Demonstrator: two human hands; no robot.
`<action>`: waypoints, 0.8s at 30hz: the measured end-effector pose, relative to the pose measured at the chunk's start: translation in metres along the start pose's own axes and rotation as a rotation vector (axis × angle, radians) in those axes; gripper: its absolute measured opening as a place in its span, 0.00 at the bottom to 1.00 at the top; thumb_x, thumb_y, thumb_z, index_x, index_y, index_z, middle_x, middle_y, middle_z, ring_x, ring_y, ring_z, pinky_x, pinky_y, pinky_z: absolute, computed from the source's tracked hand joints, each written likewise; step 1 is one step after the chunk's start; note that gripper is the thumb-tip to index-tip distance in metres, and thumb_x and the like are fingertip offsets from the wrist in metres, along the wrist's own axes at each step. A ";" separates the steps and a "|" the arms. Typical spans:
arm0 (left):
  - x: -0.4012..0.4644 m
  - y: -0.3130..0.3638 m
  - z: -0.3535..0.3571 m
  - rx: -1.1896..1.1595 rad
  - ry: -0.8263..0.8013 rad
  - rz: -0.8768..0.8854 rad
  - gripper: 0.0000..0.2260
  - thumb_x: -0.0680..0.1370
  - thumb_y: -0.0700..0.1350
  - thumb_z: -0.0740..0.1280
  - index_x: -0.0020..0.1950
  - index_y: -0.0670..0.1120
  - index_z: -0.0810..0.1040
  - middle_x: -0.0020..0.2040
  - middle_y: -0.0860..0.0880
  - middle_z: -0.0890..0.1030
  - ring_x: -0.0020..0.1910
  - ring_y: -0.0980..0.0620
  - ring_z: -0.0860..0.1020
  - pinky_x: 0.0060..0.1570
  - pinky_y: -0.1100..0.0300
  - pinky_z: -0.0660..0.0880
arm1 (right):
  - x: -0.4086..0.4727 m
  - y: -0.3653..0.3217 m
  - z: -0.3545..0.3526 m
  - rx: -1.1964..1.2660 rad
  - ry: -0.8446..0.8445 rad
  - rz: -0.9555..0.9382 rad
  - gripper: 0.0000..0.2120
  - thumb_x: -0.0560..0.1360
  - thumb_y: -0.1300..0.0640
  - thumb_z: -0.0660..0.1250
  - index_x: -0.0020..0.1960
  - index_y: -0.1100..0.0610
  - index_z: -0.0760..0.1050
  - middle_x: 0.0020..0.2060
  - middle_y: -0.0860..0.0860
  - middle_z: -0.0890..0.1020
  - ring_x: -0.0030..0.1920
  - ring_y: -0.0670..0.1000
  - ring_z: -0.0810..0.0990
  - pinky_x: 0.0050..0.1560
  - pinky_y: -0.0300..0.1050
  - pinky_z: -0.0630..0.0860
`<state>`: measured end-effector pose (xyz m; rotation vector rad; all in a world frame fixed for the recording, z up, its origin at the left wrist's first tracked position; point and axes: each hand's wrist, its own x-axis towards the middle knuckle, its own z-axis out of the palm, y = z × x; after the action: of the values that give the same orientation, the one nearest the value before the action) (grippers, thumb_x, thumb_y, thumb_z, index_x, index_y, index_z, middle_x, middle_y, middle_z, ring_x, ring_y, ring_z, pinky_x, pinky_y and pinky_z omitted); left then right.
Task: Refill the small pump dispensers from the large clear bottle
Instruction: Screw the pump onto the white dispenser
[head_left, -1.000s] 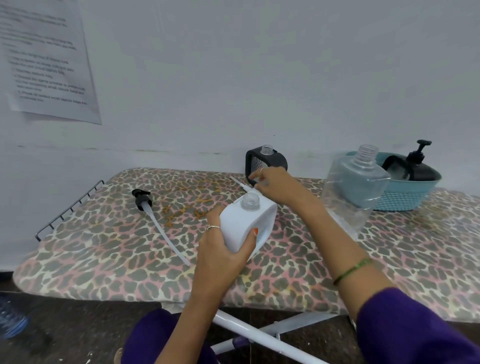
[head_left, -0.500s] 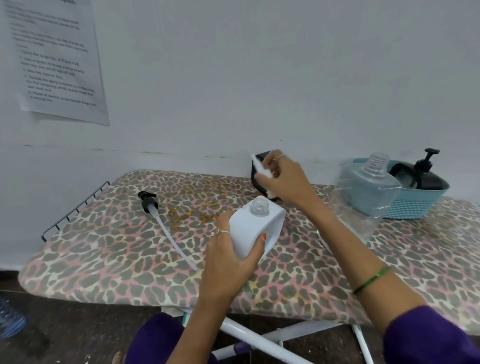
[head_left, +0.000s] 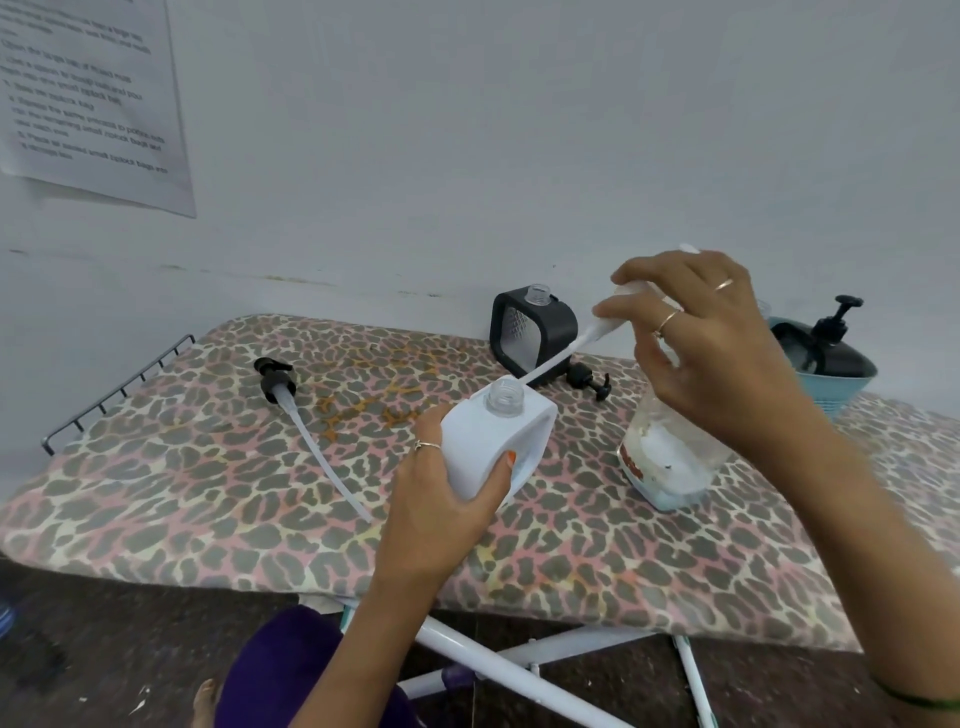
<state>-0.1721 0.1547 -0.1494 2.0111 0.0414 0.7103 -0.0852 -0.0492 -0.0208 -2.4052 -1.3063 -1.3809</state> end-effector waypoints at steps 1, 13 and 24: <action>0.000 0.000 0.000 0.000 0.001 -0.003 0.26 0.72 0.56 0.71 0.66 0.54 0.65 0.55 0.56 0.74 0.53 0.56 0.74 0.51 0.61 0.74 | 0.000 0.001 -0.001 -0.022 0.009 -0.019 0.16 0.69 0.73 0.65 0.52 0.60 0.80 0.55 0.59 0.80 0.56 0.62 0.77 0.62 0.61 0.66; -0.001 0.003 -0.002 -0.003 -0.009 -0.019 0.27 0.73 0.52 0.73 0.67 0.51 0.65 0.56 0.53 0.75 0.54 0.53 0.74 0.52 0.59 0.75 | 0.015 -0.010 -0.008 -0.017 0.078 -0.029 0.12 0.75 0.70 0.62 0.52 0.61 0.81 0.55 0.61 0.80 0.56 0.63 0.76 0.62 0.62 0.67; -0.001 0.004 -0.002 -0.007 -0.002 -0.013 0.26 0.73 0.54 0.72 0.67 0.52 0.65 0.56 0.53 0.76 0.53 0.54 0.75 0.50 0.59 0.76 | 0.018 -0.028 0.012 -0.046 -0.028 -0.216 0.11 0.78 0.67 0.61 0.51 0.59 0.81 0.58 0.58 0.81 0.62 0.57 0.75 0.68 0.63 0.63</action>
<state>-0.1749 0.1537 -0.1459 2.0037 0.0507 0.6989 -0.0928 -0.0148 -0.0236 -2.3794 -1.5995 -1.4468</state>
